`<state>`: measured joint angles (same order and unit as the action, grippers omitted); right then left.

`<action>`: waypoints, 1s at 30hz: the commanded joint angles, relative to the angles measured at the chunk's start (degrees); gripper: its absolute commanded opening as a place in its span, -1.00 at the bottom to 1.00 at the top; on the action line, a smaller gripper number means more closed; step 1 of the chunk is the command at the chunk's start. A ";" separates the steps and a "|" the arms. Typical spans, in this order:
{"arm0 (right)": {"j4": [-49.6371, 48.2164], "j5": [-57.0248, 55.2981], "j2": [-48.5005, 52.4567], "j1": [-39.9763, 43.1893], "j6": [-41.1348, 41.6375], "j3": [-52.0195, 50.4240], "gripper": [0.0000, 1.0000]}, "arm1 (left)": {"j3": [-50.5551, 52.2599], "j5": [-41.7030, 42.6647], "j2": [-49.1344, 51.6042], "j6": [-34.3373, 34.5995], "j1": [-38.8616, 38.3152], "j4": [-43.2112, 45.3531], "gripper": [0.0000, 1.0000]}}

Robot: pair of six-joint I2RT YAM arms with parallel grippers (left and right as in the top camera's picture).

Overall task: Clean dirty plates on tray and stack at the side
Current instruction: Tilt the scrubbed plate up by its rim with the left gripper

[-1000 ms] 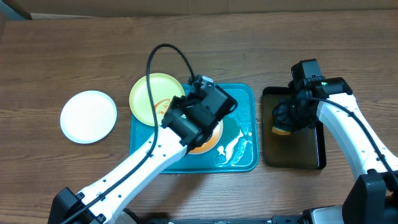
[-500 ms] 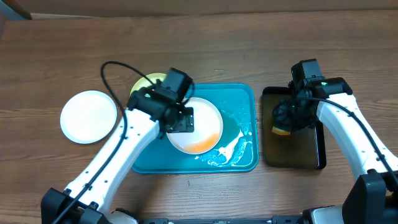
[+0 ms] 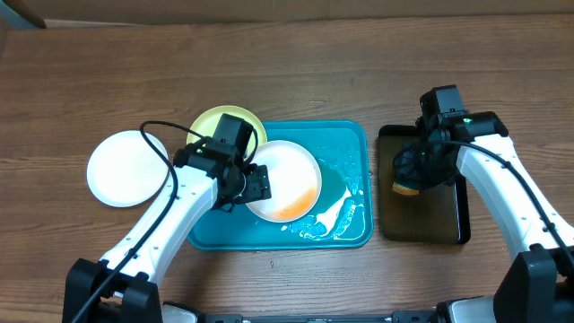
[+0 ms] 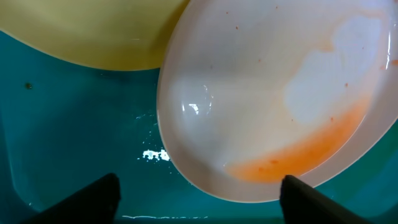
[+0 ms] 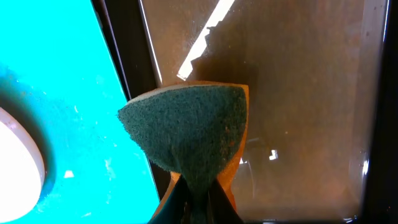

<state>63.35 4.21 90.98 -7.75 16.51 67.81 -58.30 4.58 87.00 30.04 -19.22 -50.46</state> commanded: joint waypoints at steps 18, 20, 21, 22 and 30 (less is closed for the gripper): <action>0.04 -0.26 -0.63 0.04 0.20 0.79 -0.92 | 12.20 -0.26 -0.63 2.36 0.24 15.50 0.14; 0.04 -0.26 -0.63 0.04 0.20 0.79 -0.92 | 12.20 -0.33 -0.42 2.32 0.24 15.65 0.01; 0.07 -0.26 -0.63 0.04 0.20 0.79 -0.92 | 12.20 -0.48 -0.22 2.34 0.24 15.63 -0.05; 0.04 -0.26 -0.63 0.04 0.20 0.79 -0.92 | 12.20 -0.52 -0.09 2.34 0.22 15.58 -0.09; 0.07 -0.24 -0.63 0.04 0.20 0.79 -0.92 | 12.28 -0.79 1.51 2.29 0.17 15.80 -0.46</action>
<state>63.64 4.21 90.98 -7.75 16.47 67.81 -46.44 4.32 87.61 32.05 -19.22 -34.96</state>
